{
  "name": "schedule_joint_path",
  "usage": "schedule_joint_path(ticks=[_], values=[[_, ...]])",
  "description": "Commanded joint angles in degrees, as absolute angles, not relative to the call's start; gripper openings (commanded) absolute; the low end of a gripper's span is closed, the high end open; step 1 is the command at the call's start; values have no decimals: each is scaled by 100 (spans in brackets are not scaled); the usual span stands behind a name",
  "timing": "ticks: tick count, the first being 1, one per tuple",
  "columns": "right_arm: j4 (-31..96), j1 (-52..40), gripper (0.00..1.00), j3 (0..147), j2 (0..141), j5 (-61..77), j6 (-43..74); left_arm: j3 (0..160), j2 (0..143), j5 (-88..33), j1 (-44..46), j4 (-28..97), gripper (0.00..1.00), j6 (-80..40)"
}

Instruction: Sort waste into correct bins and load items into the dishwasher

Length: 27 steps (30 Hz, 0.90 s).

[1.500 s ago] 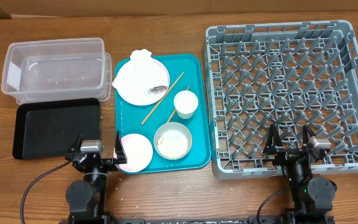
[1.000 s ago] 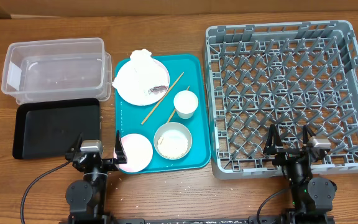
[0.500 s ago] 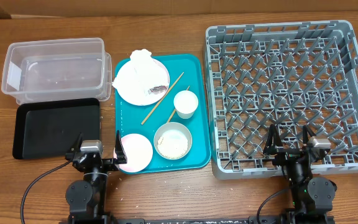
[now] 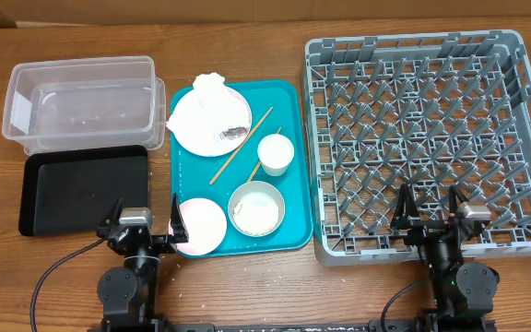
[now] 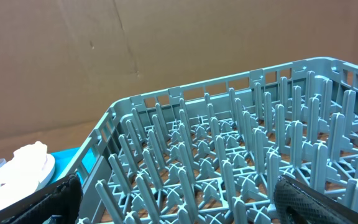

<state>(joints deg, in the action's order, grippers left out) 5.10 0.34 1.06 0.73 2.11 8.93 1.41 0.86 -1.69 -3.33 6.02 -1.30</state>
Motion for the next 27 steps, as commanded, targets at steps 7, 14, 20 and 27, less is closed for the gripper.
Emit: schedule_joint_path(ticks=[7, 14, 20, 27], values=[[462, 51, 100, 47, 16, 158, 854, 95, 25, -143, -283, 576, 100, -145], [462, 49, 100, 47, 16, 161, 854, 95, 25, -143, -283, 578, 100, -145], [462, 51, 100, 47, 16, 115, 851, 95, 25, -80, -285, 554, 100, -126], [462, 51, 100, 47, 16, 117, 854, 95, 25, -89, -285, 572, 100, -126]])
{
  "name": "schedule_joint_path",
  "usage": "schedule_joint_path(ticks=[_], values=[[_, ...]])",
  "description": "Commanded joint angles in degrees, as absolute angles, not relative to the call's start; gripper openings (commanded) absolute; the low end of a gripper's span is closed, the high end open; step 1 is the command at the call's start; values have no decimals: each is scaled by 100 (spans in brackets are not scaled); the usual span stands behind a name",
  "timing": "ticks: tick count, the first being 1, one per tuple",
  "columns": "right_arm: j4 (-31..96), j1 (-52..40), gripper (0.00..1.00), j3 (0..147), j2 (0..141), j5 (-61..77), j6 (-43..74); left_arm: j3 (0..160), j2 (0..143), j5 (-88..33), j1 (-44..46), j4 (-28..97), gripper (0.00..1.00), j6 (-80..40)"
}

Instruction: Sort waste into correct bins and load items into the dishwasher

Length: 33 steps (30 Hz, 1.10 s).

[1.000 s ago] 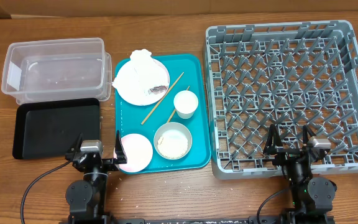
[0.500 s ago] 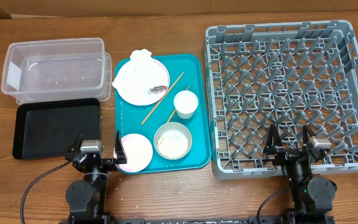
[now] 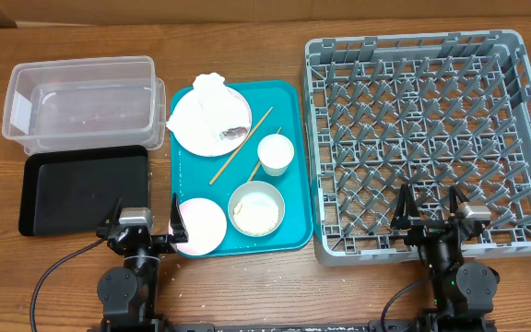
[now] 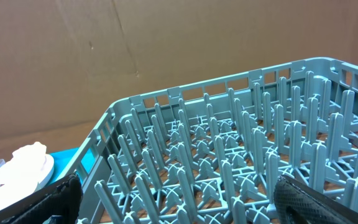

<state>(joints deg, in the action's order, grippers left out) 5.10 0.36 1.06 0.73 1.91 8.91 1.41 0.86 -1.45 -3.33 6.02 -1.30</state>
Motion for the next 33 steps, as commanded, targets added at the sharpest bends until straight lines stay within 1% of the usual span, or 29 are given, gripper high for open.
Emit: schedule_joint_path(ticks=[1, 6, 12, 21, 27, 30, 33], values=[[462, 51, 100, 47, 16, 119, 854, 95, 25, -89, -285, 554, 100, -126], [456, 51, 100, 49, 16, 169, 854, 95, 25, -336, -285, 373, 100, -132], [537, 51, 100, 445, 16, 480, 851, 139, 27, -458, -285, -644, 100, -130], [755, 49, 100, 1243, 16, 462, 694, 701, 331, -460, -285, -609, 100, -126], [1063, 51, 100, 1754, 54, 460, 526, 1466, 1140, -709, -285, -600, 100, -99], [1317, 51, 100, 2080, 226, 460, 526, 2014, 1868, -963, -285, -478, 100, -8], [1614, 51, 100, 2486, 563, 460, 526, 2781, 2773, -1125, -285, -86, 100, 32]])
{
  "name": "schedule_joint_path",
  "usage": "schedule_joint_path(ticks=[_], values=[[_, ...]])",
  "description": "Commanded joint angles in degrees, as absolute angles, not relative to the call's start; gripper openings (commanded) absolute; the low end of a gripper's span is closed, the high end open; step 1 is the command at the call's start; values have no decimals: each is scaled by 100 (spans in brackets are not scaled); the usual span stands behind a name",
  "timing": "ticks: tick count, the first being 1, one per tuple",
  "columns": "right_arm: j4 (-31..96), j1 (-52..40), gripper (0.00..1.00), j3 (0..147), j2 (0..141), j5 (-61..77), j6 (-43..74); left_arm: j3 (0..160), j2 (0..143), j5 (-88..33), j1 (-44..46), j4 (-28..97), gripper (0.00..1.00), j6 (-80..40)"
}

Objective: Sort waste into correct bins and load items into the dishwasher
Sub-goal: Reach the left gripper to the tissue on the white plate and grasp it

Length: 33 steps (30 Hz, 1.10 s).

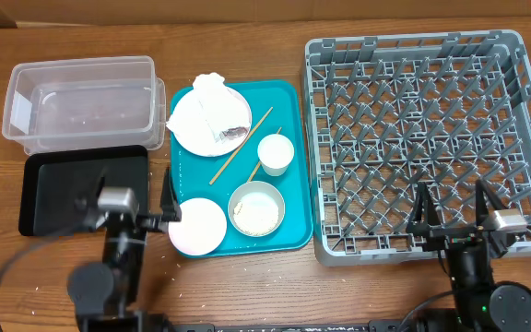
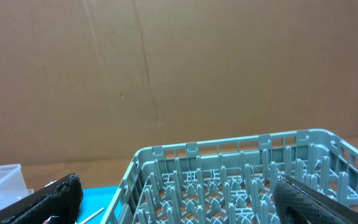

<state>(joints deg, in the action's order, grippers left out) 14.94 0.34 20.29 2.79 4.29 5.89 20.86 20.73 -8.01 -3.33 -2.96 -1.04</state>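
A teal tray [image 1: 293,101] holds a white plate [image 1: 192,124] with a crumpled napkin [image 1: 208,86] and a dark scrap, a wooden chopstick [image 1: 241,146], a white cup [image 1: 276,150], a bowl [image 1: 256,207] with residue and a small empty plate [image 1: 198,226]. The grey dish rack [image 1: 431,55] stands empty at the right, also seen as the rack [image 2: 229,180]. My left gripper [image 1: 127,205] is open between the black tray and the small plate, holding nothing. My right gripper [image 1: 452,217] is open over the rack's front edge; its fingers spread wide apart around the right gripper [image 2: 182,205].
Two stacked clear plastic bins [image 1: 81,97] sit at the back left, with a flat black tray [image 1: 63,189] in front of them. A cardboard wall [image 2: 179,74] closes the back. Bare wooden table [image 1: 247,286] runs along the front.
Both arms have moved. My left gripper now sits further left and further back, by the black tray. My right gripper has shifted right, and its camera looks higher, showing more cardboard and less rack.
At both earlier moments the two grippers rested open and still at the table's front, the left beside the small plate, the right at the rack's front edge. Now both arms stand elsewhere, still open and empty. Nothing on the tray has moved.
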Motion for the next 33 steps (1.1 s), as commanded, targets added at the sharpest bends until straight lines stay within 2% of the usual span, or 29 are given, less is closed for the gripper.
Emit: schedule_joint_path(ticks=[1, 10, 21, 30, 33], values=[[1734, 51, 100, 2650, 716, 462, 526, 3107, 3124, -1210, -285, 110, 100, 104], [3020, 51, 100, 4348, 2482, 462, 530, 6202, 5837, -1470, -281, 2224, 100, 327], [5290, 49, 100, 7089, 5367, 847, 593, 10289, 9319, -1468, 204, 6042, 100, 1181], [5406, 49, 100, 7240, 6351, 1732, 596, 10438, 10709, -2043, 283, 5841, 100, 930], [5457, 49, 100, 7240, 6514, 1861, 596, 10438, 10956, -1527, 340, 5559, 96, 78]])
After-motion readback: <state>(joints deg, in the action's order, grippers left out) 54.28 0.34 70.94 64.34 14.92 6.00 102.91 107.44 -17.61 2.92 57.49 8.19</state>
